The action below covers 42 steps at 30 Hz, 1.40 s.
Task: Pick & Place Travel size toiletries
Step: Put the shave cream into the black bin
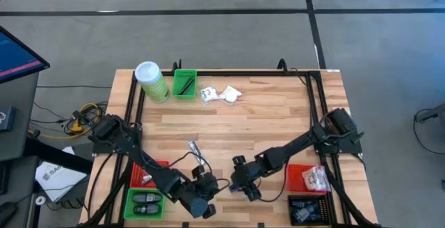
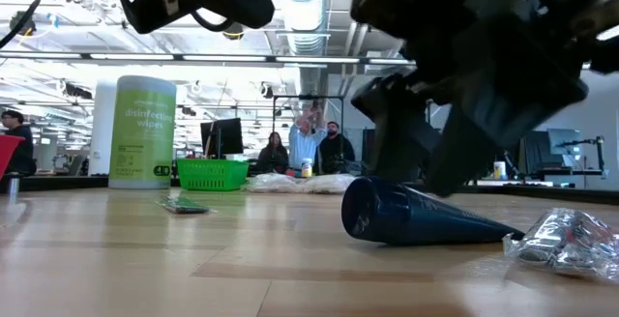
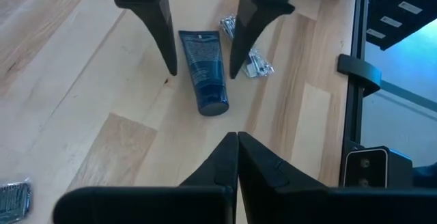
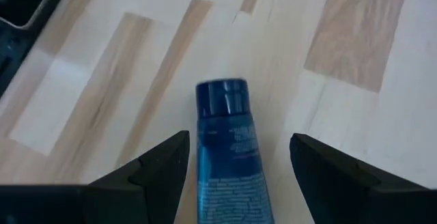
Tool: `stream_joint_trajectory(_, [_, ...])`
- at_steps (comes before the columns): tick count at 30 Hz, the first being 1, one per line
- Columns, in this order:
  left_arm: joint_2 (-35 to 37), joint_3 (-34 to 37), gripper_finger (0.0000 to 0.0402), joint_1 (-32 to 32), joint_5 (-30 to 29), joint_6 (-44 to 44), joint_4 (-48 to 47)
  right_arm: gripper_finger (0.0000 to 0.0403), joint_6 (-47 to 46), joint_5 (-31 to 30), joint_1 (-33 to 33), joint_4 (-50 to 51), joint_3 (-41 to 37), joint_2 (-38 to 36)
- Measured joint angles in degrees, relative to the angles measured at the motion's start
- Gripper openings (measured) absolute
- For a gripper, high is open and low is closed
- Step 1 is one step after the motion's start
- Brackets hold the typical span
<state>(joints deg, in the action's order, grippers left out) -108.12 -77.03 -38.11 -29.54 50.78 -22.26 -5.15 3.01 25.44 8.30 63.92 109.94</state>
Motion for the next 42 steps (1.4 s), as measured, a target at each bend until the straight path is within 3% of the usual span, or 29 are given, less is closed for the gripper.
stream_joint_trajectory(42, [0.0, 0.0, 0.0000, 0.3, -0.1, 0.0, -0.1, 0.0244, -0.4, 0.0, -0.5, 2.0, 0.1, 2.8])
